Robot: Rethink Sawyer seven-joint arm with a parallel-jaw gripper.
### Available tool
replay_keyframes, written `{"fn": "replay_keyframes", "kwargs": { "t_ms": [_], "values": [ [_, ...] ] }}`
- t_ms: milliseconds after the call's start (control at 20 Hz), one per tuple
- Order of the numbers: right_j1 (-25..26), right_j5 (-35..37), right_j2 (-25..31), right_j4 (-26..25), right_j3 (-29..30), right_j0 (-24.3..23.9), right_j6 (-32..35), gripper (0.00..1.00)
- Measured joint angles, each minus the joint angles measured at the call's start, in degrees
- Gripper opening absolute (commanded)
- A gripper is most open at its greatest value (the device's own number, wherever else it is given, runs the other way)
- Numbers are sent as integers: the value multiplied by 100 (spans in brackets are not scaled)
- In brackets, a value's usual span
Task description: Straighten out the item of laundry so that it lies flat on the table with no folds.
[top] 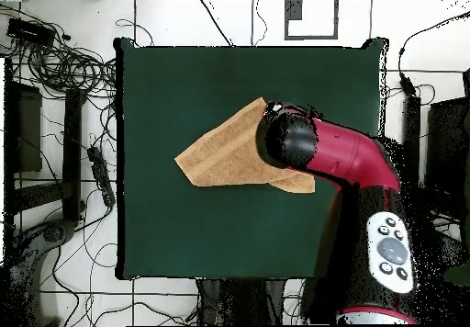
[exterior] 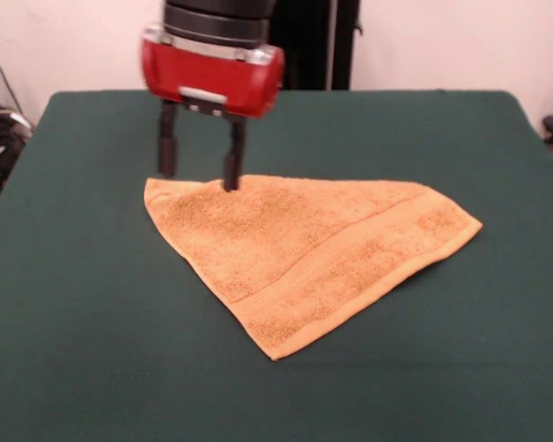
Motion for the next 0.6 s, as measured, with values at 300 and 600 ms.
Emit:
{"fn": "replay_keyframes", "kwargs": {
  "t_ms": [300,600],
  "values": [
    [1,-243,4,174,294,332,0,100],
    [6,-336,8,367,474,432,0,100]
  ]
}}
